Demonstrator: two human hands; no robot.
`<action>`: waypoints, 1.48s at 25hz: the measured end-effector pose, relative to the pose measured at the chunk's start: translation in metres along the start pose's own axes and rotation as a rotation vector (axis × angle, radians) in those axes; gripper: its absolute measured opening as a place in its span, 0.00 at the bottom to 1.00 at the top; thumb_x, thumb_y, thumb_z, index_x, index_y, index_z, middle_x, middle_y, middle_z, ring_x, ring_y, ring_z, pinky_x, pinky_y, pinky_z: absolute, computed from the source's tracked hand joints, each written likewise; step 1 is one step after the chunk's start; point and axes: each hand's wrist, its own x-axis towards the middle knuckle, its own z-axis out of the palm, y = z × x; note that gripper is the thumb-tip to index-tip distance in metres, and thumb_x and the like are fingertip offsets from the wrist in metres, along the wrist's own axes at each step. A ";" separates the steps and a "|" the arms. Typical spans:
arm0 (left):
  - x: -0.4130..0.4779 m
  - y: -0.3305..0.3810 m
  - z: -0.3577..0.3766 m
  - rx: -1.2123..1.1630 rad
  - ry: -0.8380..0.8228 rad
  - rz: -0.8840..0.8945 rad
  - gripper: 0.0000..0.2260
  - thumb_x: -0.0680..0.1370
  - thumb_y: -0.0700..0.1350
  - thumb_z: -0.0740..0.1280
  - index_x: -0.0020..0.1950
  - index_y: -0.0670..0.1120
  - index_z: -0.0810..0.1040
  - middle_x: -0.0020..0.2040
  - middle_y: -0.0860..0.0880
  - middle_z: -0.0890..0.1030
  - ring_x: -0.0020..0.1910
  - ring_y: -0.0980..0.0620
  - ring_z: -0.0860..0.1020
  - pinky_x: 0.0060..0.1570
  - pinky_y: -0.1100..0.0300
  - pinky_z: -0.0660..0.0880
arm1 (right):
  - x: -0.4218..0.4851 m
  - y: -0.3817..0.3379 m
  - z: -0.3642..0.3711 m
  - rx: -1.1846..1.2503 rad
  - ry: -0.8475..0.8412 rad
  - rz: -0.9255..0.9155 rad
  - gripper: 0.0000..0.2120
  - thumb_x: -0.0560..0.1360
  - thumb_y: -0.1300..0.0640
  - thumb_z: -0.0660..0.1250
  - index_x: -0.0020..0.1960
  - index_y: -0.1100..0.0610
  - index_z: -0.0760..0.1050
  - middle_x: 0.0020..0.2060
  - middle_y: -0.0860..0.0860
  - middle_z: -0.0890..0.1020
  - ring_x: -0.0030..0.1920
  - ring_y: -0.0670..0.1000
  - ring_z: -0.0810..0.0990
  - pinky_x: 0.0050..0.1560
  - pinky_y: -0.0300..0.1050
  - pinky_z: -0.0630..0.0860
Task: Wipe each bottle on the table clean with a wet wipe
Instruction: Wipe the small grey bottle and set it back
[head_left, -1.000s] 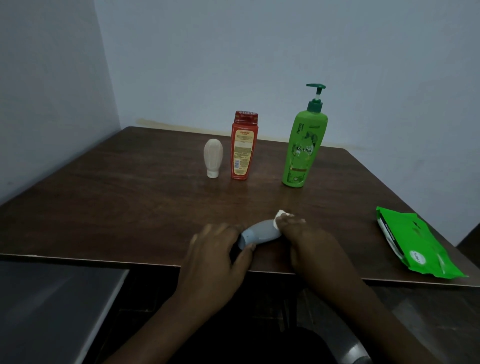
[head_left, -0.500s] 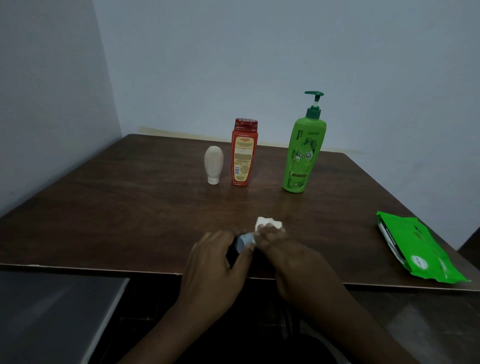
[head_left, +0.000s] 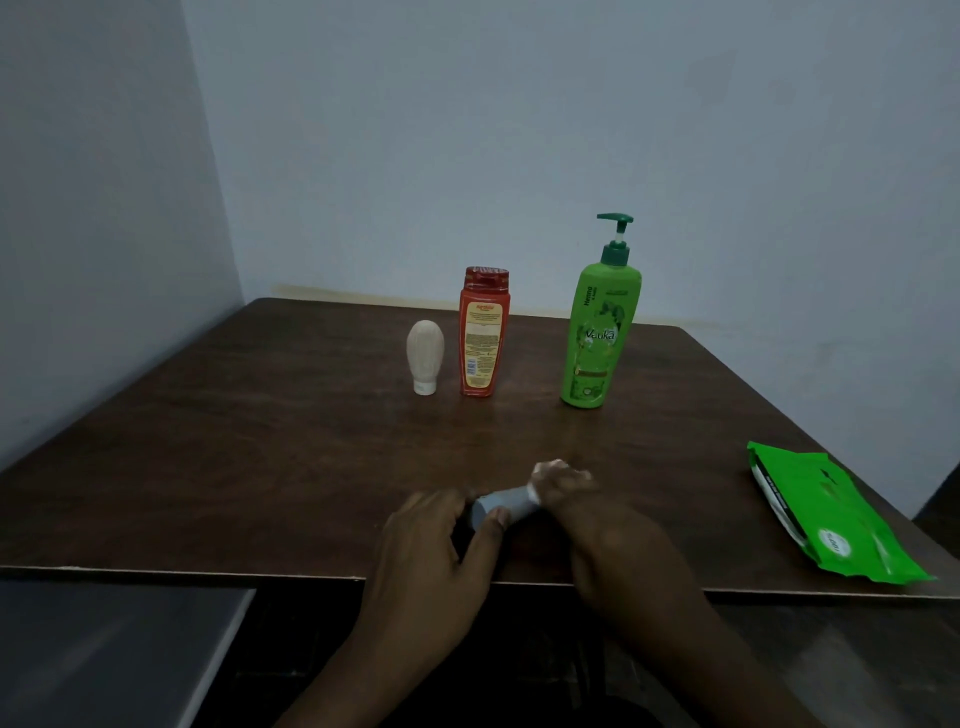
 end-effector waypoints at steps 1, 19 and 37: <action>-0.001 0.001 -0.001 0.014 -0.002 0.011 0.14 0.78 0.61 0.63 0.39 0.54 0.76 0.34 0.59 0.75 0.39 0.60 0.75 0.37 0.66 0.68 | 0.003 0.013 0.000 0.051 0.011 0.105 0.26 0.73 0.64 0.61 0.70 0.51 0.73 0.68 0.49 0.77 0.69 0.47 0.74 0.70 0.44 0.70; 0.001 0.008 -0.015 -0.098 -0.081 -0.001 0.21 0.69 0.42 0.81 0.51 0.65 0.78 0.52 0.70 0.81 0.53 0.69 0.79 0.49 0.75 0.73 | 0.006 -0.013 -0.011 0.372 -0.033 -0.026 0.21 0.77 0.58 0.61 0.70 0.53 0.75 0.69 0.44 0.74 0.71 0.38 0.69 0.72 0.37 0.65; 0.001 0.006 -0.015 -0.148 -0.020 0.121 0.21 0.68 0.33 0.79 0.50 0.57 0.82 0.54 0.66 0.82 0.55 0.67 0.81 0.54 0.76 0.72 | 0.036 -0.009 -0.027 0.331 -0.071 -0.185 0.09 0.75 0.57 0.70 0.54 0.49 0.82 0.53 0.41 0.85 0.52 0.39 0.82 0.58 0.38 0.76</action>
